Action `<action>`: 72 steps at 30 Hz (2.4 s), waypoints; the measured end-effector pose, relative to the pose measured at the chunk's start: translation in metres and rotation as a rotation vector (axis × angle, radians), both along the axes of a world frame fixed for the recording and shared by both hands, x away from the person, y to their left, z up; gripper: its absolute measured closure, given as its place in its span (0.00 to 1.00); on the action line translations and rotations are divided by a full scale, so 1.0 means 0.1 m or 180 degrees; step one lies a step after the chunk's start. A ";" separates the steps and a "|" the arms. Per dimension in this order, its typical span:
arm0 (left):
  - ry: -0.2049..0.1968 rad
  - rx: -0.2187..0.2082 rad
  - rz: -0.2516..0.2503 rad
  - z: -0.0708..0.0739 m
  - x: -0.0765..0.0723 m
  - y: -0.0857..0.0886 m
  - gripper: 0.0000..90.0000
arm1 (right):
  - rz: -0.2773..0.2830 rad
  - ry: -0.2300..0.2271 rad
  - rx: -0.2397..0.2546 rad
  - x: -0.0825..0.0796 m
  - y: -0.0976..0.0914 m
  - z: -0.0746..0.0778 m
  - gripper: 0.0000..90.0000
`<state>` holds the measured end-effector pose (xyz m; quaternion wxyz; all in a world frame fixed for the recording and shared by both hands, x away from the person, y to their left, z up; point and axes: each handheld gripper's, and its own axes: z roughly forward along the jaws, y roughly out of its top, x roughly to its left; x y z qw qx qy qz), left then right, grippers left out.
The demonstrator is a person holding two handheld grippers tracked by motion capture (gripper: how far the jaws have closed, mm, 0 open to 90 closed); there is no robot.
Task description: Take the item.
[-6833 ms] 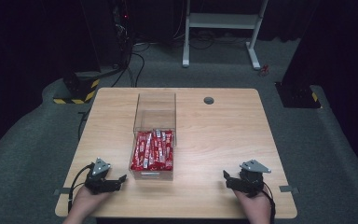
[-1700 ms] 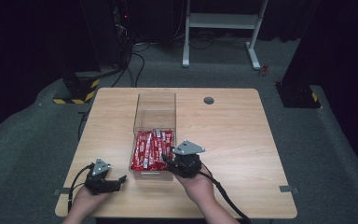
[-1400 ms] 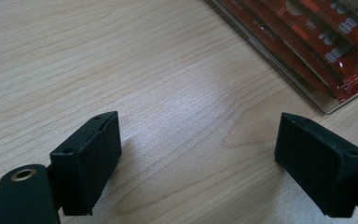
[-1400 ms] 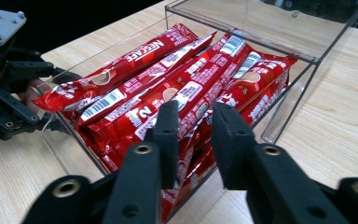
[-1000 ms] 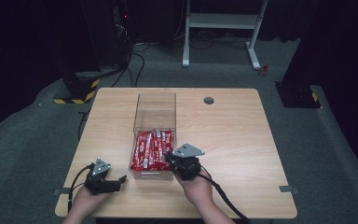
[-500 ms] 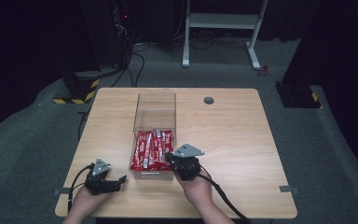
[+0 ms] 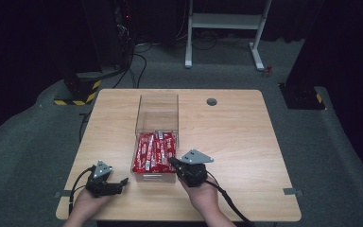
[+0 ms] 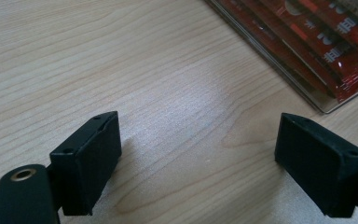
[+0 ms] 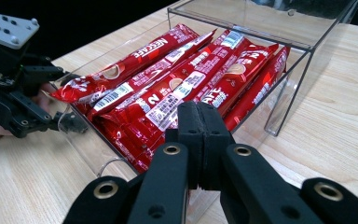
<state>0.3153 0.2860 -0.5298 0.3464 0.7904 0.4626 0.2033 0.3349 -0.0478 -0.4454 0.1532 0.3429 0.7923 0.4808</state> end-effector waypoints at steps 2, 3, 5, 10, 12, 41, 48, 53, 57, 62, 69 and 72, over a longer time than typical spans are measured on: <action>0.0000 0.0000 -0.0001 0.00 0.00 0.00 0.17 | 0.0016 -0.0016 0.0032 0.00 -0.01 -0.01 1.00; 0.0001 0.0003 -0.0001 0.00 0.00 0.00 0.17 | 0.0022 -0.0022 0.0061 0.00 -0.02 -0.01 1.00; 0.0001 0.0003 0.0000 0.00 0.00 0.00 0.17 | 0.0010 -0.0016 0.0157 0.00 -0.03 -0.02 1.00; -0.0005 0.0000 0.0006 0.00 0.00 0.00 0.17 | 0.0039 -0.0038 0.0200 0.00 -0.03 -0.04 1.00; -0.0005 0.0000 0.0006 0.00 0.00 0.00 0.17 | 0.0040 -0.0061 0.0199 0.00 -0.04 -0.05 1.00; -0.0001 -0.0009 0.0016 0.00 0.00 0.00 0.17 | -0.0031 -0.0232 0.0392 0.00 -0.30 0.09 1.00; -0.0002 -0.0009 0.0016 0.00 0.00 0.00 0.17 | -0.0039 -0.0253 0.0415 0.00 -0.36 0.11 1.00; -0.0001 -0.0009 0.0016 0.00 0.00 0.00 0.17 | -0.0062 -0.0284 0.0404 0.01 -0.40 0.12 1.00; -0.0002 -0.0009 0.0016 0.00 0.00 0.00 0.17 | -0.0079 -0.0296 0.0382 0.01 -0.43 0.13 1.00; -0.0001 -0.0009 0.0016 0.00 0.00 0.00 0.17 | -0.0121 -0.0300 0.0377 0.02 -0.49 0.13 1.00; -0.0001 -0.0010 0.0016 0.00 0.00 0.00 0.17 | -0.0188 -0.0303 0.0380 0.04 -0.58 0.15 1.00; 0.0000 -0.0012 0.0016 0.00 0.00 0.00 0.17 | -0.0222 -0.0292 0.0377 0.06 -0.62 0.15 1.00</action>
